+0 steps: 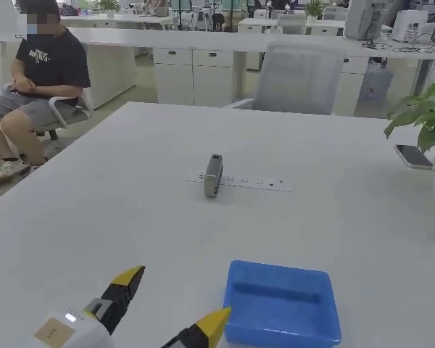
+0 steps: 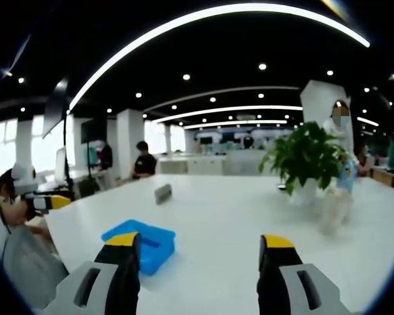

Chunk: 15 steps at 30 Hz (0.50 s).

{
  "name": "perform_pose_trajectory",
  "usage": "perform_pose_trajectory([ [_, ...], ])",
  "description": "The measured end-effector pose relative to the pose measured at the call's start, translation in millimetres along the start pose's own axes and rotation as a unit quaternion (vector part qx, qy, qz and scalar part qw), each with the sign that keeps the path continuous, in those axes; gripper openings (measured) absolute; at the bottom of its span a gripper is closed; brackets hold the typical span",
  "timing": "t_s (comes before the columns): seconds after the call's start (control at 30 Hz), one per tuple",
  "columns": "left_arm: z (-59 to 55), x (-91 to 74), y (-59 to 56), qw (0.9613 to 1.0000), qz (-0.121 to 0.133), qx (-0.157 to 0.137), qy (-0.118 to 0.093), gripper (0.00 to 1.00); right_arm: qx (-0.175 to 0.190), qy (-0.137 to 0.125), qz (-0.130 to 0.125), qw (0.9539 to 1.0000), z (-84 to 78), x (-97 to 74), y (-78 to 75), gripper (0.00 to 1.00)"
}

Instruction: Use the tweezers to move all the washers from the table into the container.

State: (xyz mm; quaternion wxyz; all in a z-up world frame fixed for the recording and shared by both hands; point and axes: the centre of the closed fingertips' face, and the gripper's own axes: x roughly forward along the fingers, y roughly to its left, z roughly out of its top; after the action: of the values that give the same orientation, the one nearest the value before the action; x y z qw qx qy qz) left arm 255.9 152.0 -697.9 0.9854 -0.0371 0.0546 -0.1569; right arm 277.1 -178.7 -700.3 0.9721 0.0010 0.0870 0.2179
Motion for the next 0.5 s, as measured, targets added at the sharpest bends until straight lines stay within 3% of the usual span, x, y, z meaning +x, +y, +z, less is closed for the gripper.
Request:
perform_pose_trajectory([
  [0.5, 0.4, -0.7, 1.0, 1.0000, 0.000, -0.006, -0.002, 0.77, -0.004, 0.006, 0.002, 1.0000, -2.2, 1.1, 1.8, 0.71],
])
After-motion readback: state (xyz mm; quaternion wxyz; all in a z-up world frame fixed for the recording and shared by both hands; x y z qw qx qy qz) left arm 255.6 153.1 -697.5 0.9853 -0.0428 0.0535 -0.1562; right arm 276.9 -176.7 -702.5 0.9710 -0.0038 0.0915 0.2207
